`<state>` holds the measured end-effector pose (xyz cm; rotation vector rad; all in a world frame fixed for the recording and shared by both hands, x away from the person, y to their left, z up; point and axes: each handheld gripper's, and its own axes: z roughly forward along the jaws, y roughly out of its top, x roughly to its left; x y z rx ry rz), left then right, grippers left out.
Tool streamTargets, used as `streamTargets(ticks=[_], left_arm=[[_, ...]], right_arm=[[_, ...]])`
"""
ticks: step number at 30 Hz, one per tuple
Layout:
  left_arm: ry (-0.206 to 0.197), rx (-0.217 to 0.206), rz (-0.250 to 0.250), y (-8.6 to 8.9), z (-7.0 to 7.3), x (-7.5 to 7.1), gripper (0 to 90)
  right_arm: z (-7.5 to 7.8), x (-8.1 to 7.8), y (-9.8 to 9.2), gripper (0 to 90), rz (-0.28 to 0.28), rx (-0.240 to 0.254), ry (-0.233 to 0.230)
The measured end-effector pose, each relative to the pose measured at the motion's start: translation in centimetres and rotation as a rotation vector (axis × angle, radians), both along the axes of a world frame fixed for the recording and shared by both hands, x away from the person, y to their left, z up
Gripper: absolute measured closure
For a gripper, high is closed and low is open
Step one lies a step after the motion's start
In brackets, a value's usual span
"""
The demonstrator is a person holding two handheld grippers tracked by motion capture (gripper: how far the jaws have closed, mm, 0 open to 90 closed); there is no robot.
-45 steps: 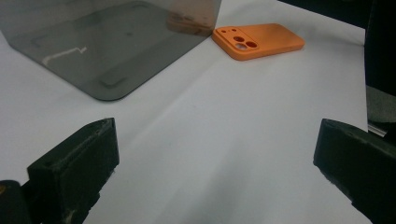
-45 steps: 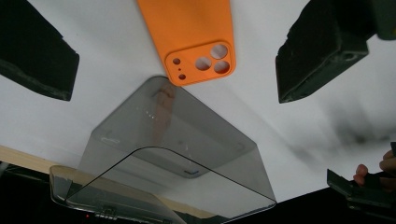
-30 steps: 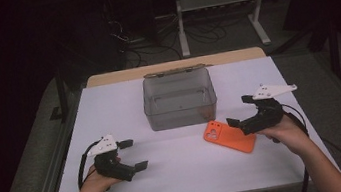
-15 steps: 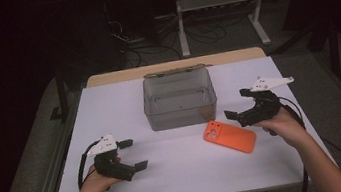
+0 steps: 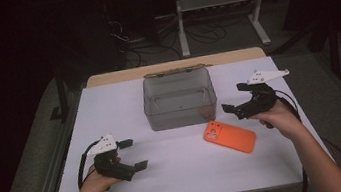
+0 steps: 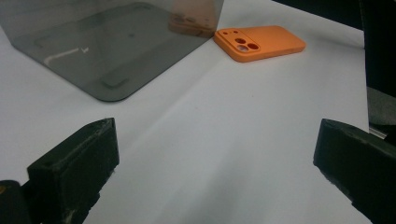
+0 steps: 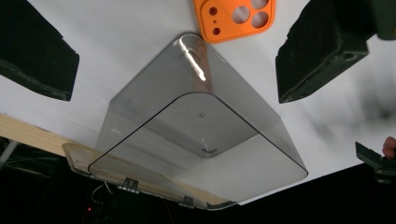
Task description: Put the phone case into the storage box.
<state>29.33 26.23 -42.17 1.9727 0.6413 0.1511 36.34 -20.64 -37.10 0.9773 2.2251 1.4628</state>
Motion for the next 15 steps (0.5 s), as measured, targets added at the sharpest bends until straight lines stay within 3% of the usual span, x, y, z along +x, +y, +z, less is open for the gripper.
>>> streamTargets(ticks=[3, 15], left_arm=[[-0.001, 0.001, -0.001, 0.01, 0.01, 0.01, 0.0], [-0.003, 0.004, -0.008, -0.04, 0.0, -0.05, 0.0]], right_arm=[[0.04, 0.01, -0.08, 0.0, 0.001, 0.012, -0.008], [-0.26, -0.35, 0.05, 0.0, 0.054, -0.023, 0.004]])
